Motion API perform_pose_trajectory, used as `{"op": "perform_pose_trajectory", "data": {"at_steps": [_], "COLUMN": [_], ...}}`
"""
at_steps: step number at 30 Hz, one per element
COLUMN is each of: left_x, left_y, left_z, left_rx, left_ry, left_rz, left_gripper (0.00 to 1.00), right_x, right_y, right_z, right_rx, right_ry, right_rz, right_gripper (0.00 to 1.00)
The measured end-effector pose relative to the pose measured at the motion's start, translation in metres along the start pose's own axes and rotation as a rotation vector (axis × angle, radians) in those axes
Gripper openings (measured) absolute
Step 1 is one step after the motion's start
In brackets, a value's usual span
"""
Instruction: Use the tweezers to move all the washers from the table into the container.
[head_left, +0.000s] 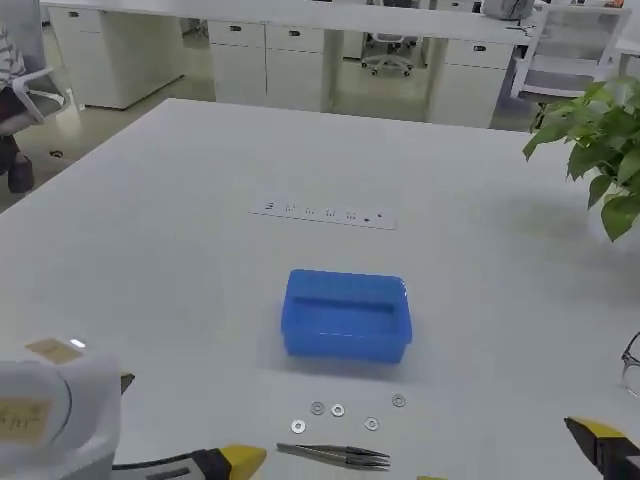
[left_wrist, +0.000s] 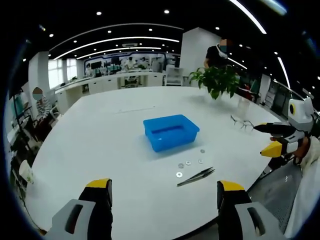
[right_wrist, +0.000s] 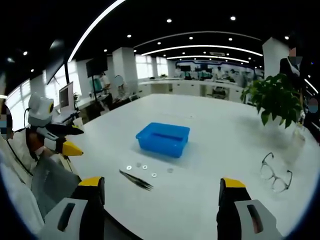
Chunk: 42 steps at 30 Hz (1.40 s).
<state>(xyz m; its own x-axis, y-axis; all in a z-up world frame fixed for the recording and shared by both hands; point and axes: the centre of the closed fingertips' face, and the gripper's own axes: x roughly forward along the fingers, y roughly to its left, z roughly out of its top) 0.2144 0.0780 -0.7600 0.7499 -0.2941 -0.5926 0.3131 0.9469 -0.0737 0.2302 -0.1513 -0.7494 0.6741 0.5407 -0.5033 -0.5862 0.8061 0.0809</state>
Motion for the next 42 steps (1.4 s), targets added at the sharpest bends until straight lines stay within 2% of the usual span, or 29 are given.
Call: {"op": "perform_pose_trajectory", "data": {"at_steps": [6, 9, 11, 14, 16, 17, 18, 20, 25, 27, 30, 34, 38, 42], "left_x": [0.014, 0.026, 0.032, 0.040, 0.047, 0.049, 0.052, 0.061, 0.078, 0.085, 0.092, 0.100, 0.108, 0.113], "left_y": [-0.012, -0.015, -0.016, -0.019, -0.021, -0.027, -0.029, -0.030, -0.034, -0.036, -0.037, -0.039, -0.041, -0.042], "left_z": [0.002, -0.002, -0.008, -0.012, -0.012, -0.017, -0.020, -0.023, -0.036, -0.041, -0.051, -0.055, -0.062, -0.065], "left_rx": [0.084, 0.129, 0.184, 0.244, 0.257, 0.267, 0.272, 0.321, 0.387, 0.420, 0.468, 0.502, 0.540, 0.570], "left_ry": [0.055, 0.095, 0.142, 0.182, 0.180, 0.212, 0.233, 0.244, 0.307, 0.324, 0.371, 0.386, 0.418, 0.438], "left_rz": [-0.097, -0.138, -0.163, -0.190, -0.201, -0.256, -0.272, -0.287, -0.325, -0.343, -0.359, -0.370, -0.391, -0.401], "left_gripper": [0.73, 0.66, 0.62, 0.58, 0.57, 0.54, 0.49, 0.41, 0.28, 0.20, 0.18, 0.17, 0.10, 0.10], "right_x": [0.002, 0.002, 0.003, 0.003, 0.003, 0.003, 0.003, 0.004, 0.003, 0.003, 0.003, 0.004, 0.006, 0.007], "right_y": [0.000, 0.001, 0.000, -0.001, -0.002, -0.003, -0.003, -0.003, -0.004, -0.005, -0.007, -0.008, -0.008, -0.008], "right_z": [-0.002, -0.002, -0.003, -0.003, -0.003, -0.003, -0.003, -0.005, -0.006, -0.006, -0.008, -0.010, -0.012, -0.012], "right_rx": [-0.005, 0.003, 0.000, -0.003, 0.003, 0.006, 0.009, 0.016, 0.017, 0.022, 0.027, 0.031, 0.037, 0.034], "right_ry": [0.011, 0.011, 0.019, 0.019, 0.018, 0.019, 0.021, 0.028, 0.026, 0.028, 0.032, 0.038, 0.047, 0.053], "right_rz": [0.007, 0.016, 0.015, 0.011, 0.010, 0.009, 0.010, 0.013, 0.007, 0.005, 0.000, -0.004, 0.001, 0.000], "right_gripper": [0.93, 0.93, 0.92, 0.92, 0.92, 0.92, 0.92, 0.92, 0.92, 0.91, 0.91, 0.91, 0.91, 0.91]}}
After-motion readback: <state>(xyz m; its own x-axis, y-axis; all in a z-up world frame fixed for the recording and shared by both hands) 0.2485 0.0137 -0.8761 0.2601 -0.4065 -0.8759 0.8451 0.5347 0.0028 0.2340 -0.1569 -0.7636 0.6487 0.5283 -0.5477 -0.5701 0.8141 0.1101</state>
